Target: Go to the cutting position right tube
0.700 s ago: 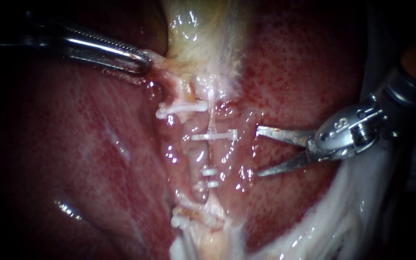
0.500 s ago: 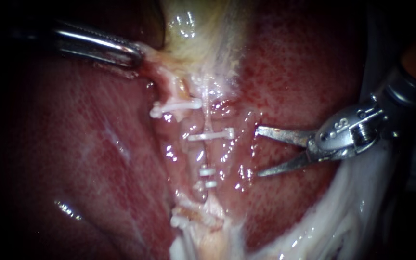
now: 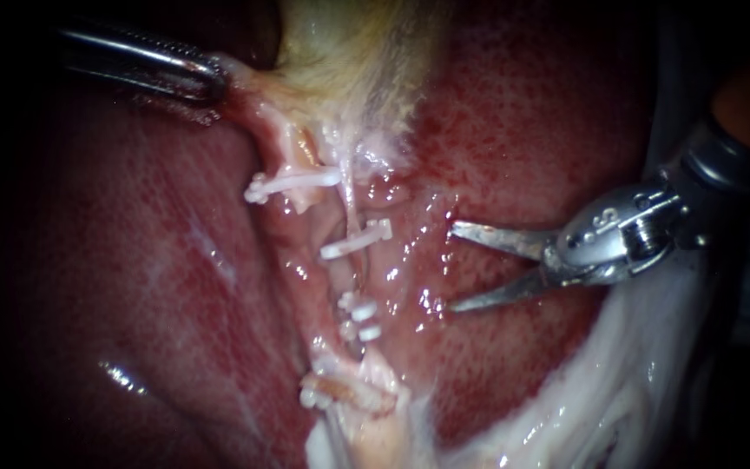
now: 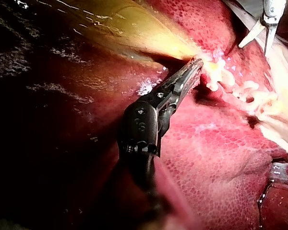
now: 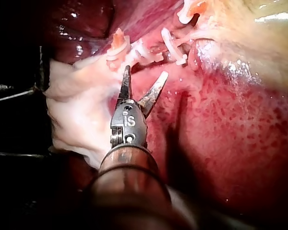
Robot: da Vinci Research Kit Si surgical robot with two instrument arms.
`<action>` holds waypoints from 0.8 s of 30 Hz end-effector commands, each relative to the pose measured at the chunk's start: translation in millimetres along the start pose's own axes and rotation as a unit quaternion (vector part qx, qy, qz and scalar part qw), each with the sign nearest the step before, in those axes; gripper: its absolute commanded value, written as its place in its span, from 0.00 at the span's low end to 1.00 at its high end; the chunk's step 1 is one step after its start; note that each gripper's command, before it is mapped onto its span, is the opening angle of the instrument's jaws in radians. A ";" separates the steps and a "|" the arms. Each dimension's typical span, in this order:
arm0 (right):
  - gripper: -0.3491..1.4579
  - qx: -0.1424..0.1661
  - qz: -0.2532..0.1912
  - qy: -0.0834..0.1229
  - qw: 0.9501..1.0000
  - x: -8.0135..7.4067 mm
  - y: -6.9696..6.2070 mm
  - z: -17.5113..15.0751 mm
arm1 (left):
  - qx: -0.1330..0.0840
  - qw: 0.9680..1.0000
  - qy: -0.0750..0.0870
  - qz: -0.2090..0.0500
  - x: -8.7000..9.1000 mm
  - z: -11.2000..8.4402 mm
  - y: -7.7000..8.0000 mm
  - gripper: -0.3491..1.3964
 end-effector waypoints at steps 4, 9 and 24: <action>0.98 0.023 0.043 -0.001 0.999 0.2 0.0 1.8 | 0.000 1.000 0.000 0.000 0.0 0.0 0.2 0.00; 0.98 0.053 0.098 0.008 0.994 0.1 0.1 4.1 | 0.001 1.000 0.000 0.000 0.1 0.0 0.4 0.00; 0.98 0.127 0.167 0.007 0.978 -0.5 0.6 8.4 | 0.001 1.000 0.000 0.000 0.1 0.0 0.5 0.00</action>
